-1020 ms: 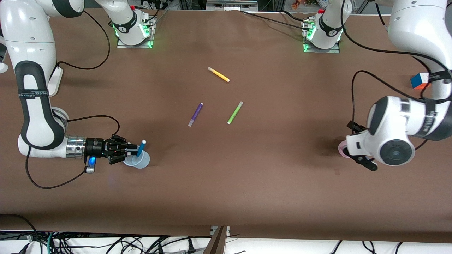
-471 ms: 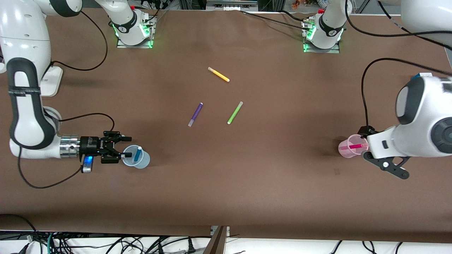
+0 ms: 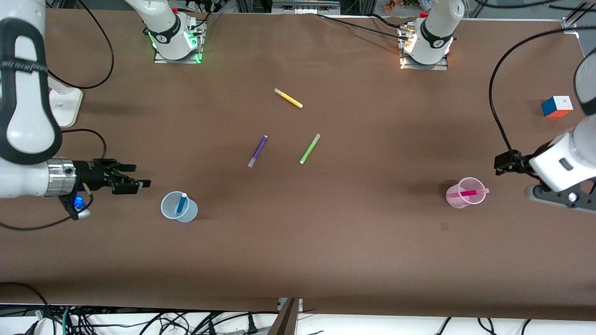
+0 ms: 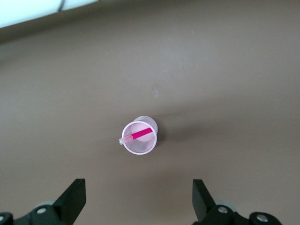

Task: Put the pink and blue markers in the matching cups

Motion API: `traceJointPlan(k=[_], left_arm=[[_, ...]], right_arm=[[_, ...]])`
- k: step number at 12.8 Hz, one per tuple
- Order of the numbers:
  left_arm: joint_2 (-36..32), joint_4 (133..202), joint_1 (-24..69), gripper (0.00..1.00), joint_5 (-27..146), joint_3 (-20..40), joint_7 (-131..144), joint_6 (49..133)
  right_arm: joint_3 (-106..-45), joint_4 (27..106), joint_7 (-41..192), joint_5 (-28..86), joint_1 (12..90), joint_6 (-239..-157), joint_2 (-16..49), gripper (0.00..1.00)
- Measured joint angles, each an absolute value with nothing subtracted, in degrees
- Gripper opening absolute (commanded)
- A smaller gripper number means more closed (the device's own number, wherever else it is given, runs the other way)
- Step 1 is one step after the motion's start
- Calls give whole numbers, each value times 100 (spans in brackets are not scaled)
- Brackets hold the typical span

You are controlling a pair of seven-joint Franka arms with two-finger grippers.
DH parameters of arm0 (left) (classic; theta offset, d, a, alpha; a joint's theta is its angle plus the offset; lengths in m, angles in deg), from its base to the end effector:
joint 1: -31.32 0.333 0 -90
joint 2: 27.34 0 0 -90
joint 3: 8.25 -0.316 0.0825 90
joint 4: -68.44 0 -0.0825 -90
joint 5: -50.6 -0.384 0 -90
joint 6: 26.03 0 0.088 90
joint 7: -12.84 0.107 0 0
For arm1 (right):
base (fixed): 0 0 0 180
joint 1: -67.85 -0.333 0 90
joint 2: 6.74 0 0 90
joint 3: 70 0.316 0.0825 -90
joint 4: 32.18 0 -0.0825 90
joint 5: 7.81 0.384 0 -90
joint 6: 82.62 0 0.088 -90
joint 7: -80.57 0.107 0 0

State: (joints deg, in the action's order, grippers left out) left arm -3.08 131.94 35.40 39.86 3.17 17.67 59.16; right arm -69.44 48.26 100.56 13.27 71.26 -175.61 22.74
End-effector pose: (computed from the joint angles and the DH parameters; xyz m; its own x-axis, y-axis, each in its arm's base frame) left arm 0.6672 -0.0327 0.5782 0.9824 -0.1810 -0.0459 -0.1848 -0.9775 -0.1021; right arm 0.6728 0.0022 0.3929 0.8378 -0.3779 -0.3939 -0.4855 -0.8457 -0.2213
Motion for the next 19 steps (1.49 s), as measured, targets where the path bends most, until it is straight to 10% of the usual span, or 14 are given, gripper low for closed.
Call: traceJointPlan(k=[9,19], left_arm=[[-2849,16577,3104,100,4756,-683,1450,7366],[-3075,16913,3042,100,4756,-665,1396,7377]], right_arm=[[-6950,4810,9654,-160,6997,-16574,240,99],[-6707,5034,9375,-630,6936,-15996,-21,99]])
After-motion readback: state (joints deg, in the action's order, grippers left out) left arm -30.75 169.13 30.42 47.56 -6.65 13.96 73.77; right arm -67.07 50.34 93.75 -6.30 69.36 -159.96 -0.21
